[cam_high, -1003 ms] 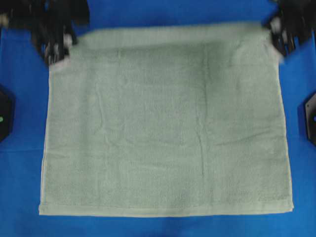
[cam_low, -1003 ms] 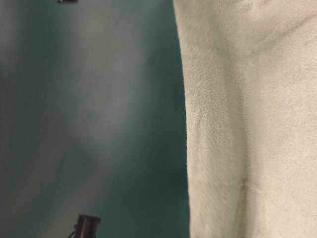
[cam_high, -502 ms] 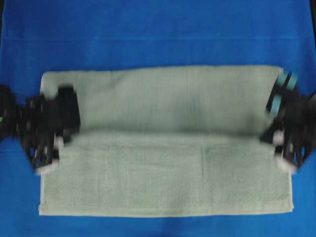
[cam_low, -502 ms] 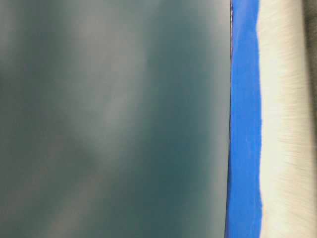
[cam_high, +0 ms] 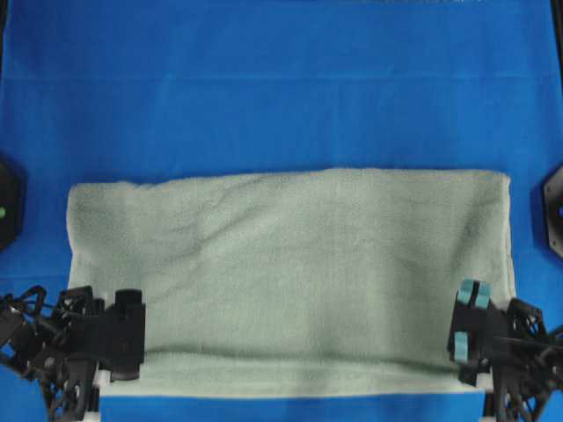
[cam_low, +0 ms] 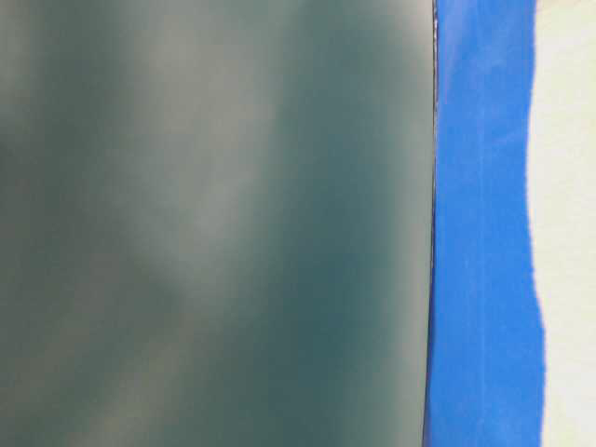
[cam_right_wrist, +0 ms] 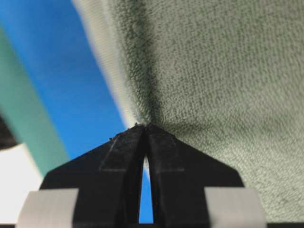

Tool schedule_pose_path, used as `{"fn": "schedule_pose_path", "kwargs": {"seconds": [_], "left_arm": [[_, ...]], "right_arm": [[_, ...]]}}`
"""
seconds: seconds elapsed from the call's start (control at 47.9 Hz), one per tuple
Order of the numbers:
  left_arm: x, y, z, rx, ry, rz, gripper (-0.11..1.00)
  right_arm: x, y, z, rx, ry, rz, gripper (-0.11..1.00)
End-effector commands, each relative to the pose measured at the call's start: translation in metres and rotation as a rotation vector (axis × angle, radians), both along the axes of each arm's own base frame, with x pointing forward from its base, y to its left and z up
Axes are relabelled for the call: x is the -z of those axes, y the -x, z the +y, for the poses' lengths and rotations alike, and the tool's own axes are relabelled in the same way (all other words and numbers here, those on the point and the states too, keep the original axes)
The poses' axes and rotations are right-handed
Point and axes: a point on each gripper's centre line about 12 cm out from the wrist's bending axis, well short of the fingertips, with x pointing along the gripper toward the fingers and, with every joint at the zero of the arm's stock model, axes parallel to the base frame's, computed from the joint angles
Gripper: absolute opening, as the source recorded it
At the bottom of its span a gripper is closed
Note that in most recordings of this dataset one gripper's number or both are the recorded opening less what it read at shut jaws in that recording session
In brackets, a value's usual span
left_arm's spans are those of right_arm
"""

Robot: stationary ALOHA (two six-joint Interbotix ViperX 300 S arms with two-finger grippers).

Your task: Fold a bath towel.

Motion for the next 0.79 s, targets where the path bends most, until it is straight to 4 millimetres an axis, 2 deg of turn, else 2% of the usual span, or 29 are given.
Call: {"fn": "schedule_pose_path", "kwargs": {"seconds": [0.0, 0.209, 0.355, 0.585, 0.648, 0.711, 0.773], "left_arm": [[-0.010, -0.005, -0.020, 0.030, 0.032, -0.031, 0.05], [-0.015, -0.018, -0.042, 0.055, 0.043, -0.046, 0.05], [-0.026, -0.020, -0.043, 0.074, 0.032, -0.058, 0.05], [-0.018, -0.022, -0.045, 0.076, 0.023, -0.050, 0.06], [-0.017, -0.021, -0.045, 0.076, 0.022, -0.048, 0.17], [-0.019, -0.019, -0.047, 0.085, 0.024, -0.053, 0.37], [-0.020, -0.017, -0.050, 0.097, 0.024, -0.053, 0.56]], "right_arm": [[-0.007, -0.001, 0.015, -0.014, -0.025, -0.012, 0.02], [-0.004, 0.002, 0.022, 0.009, -0.034, 0.009, 0.02], [-0.006, 0.003, 0.023, 0.006, -0.044, -0.001, 0.02], [-0.009, -0.002, 0.033, -0.006, -0.091, -0.038, 0.02], [-0.010, -0.002, 0.036, -0.011, -0.098, -0.042, 0.03], [-0.012, -0.001, 0.039, -0.016, -0.101, -0.043, 0.04], [-0.014, 0.000, 0.041, -0.022, -0.103, -0.043, 0.18]]}}
